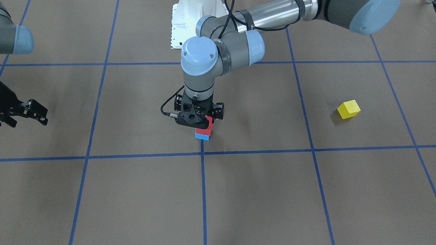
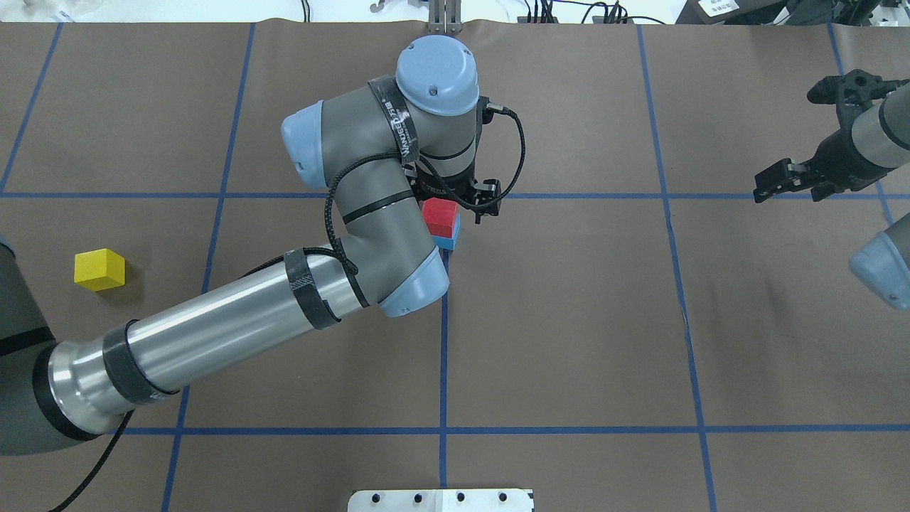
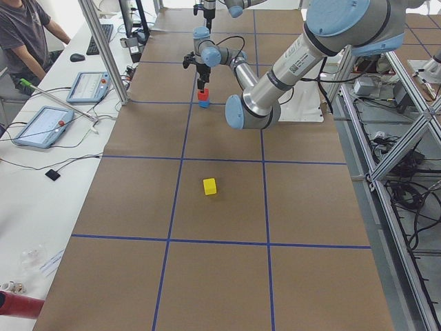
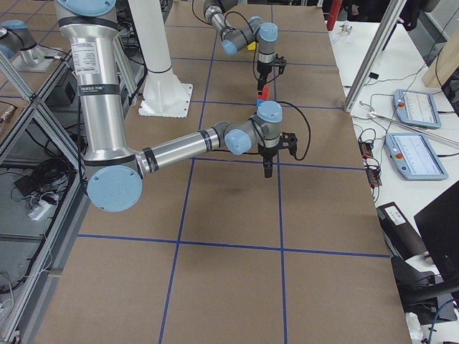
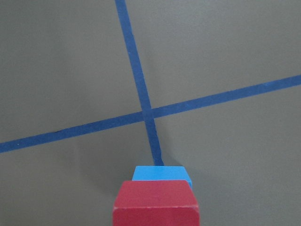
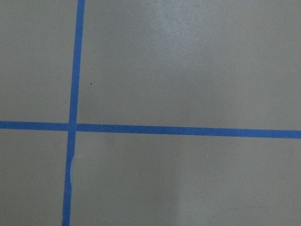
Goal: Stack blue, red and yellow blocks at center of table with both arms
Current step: 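Lower the red cube onto the blue cube and open the left gripper, then lift the left gripper and move it toward the yellow cube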
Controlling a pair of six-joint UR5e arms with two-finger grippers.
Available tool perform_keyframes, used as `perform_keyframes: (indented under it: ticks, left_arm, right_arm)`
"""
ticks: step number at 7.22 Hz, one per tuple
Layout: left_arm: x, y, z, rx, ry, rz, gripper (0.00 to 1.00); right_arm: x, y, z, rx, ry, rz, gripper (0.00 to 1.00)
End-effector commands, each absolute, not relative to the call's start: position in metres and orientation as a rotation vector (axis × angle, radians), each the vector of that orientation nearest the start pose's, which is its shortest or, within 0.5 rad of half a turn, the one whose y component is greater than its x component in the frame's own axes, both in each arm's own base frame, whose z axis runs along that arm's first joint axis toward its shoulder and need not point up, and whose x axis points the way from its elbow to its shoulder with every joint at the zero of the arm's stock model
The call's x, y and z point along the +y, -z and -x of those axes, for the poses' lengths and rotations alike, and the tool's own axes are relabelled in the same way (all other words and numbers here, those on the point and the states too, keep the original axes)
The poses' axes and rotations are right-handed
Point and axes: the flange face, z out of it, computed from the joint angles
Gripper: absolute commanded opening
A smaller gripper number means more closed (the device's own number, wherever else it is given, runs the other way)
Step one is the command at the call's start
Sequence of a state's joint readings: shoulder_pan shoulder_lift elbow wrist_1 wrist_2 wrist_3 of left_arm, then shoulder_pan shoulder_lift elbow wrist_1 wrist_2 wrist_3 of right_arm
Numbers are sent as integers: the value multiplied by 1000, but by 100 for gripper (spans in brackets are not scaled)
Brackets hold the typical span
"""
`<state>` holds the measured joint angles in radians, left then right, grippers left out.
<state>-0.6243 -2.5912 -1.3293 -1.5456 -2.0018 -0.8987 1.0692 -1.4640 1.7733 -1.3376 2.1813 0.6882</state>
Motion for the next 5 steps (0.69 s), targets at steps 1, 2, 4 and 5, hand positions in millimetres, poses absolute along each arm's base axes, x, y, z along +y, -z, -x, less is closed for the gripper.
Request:
perform_keyframes:
  ticks: [1,2,4,5]
  left_arm:
    - [-524,-142,-469,850,-155,-89,100]
    - [-498,-193,-416,835,-205,-125,100]
    - [-476,-322,-307,748,-206,-126,100]
    - [-479,-380,-263,720,-194,-125,100]
  right_arm:
    - [-516,-485,195,-784,-8,-104,100]
    - [-516,-486,195,-783,-9,-104,100]
    - [-516,-486,195,-779,-12,-105,100]
    - [-516,-487,196,-779,-15,-102,100]
